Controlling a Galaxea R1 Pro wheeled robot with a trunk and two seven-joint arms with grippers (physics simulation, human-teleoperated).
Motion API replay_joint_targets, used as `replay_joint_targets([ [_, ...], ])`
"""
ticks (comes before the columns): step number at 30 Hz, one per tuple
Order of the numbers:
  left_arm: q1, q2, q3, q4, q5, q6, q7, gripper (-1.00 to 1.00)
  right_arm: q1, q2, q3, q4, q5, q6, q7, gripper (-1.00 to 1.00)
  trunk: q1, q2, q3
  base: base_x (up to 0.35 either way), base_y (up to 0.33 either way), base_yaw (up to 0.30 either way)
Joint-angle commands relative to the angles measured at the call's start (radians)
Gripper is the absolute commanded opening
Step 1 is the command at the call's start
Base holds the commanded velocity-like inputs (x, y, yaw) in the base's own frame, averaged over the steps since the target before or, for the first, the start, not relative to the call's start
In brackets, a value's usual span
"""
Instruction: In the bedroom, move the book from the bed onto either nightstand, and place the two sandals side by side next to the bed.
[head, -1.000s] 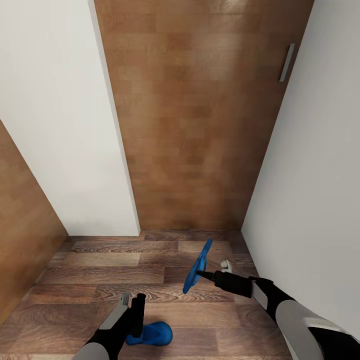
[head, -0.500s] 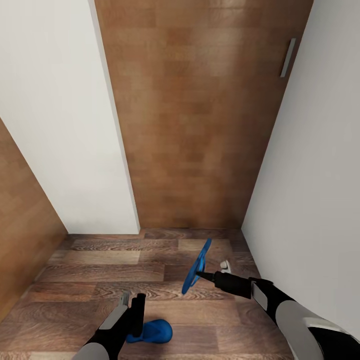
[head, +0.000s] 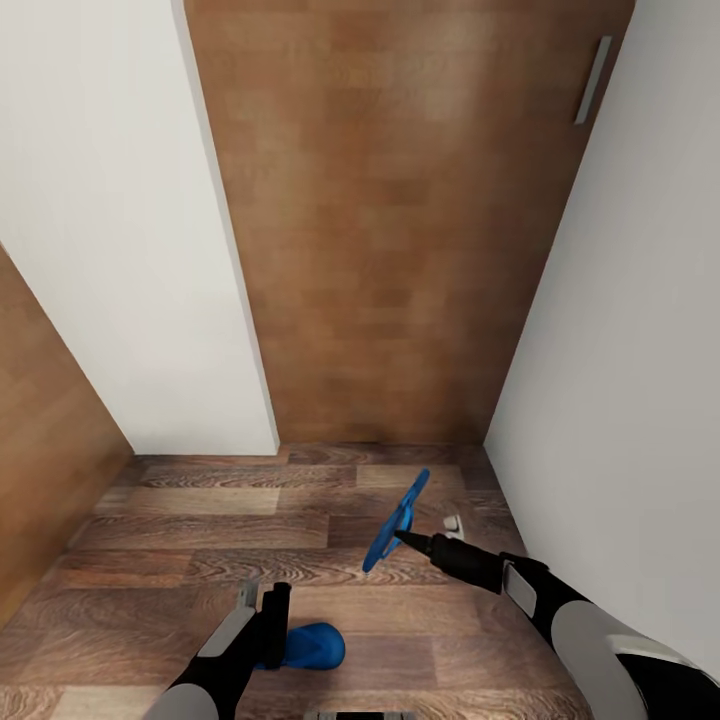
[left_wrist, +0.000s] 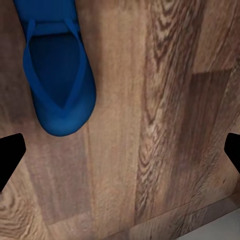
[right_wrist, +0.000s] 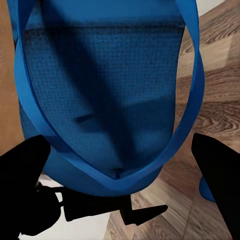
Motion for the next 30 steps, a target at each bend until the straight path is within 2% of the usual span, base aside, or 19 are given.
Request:
replay_joint_targets([
  [1,0.0,-0.001,0.006,-0.004,0.003,0.004,0.005,1.0,0.0,0.001,-0.009,-0.001,-0.001,0.011,0.004,-1.0,0.0,-0.001,-0.005,0.0,0.0,0.0],
  [7,0.0,-0.003,0.006,-0.012,0.003,0.003,0.005,1.0,0.0,0.002,-0.015,-0.009,-0.018,0.011,0.004,-1.0,0.003,-0.002,-0.028,0.0,0.0,0.0],
  [18,-0.02,-0.008,0.006,-0.044,0.003,0.002,0.006,1.0,0.0,0.005,-0.044,-0.026,-0.022,0.01,0.004,-1.0,0.008,-0.005,-0.071,0.0,0.0,0.0],
  [26,-0.052,-0.006,0.005,-0.052,0.002,0.0,0.006,1.0,0.0,0.013,-0.054,-0.167,-0.022,0.012,0.014,-1.0,0.011,-0.006,-0.101,0.0,0.0,0.0],
  [30,-0.065,-0.004,0.003,-0.064,0.002,-0.001,0.006,1.0,0.0,0.027,-0.059,-0.203,-0.022,0.012,0.073,-1.0,0.013,-0.007,-0.117,0.0,0.0,0.0],
])
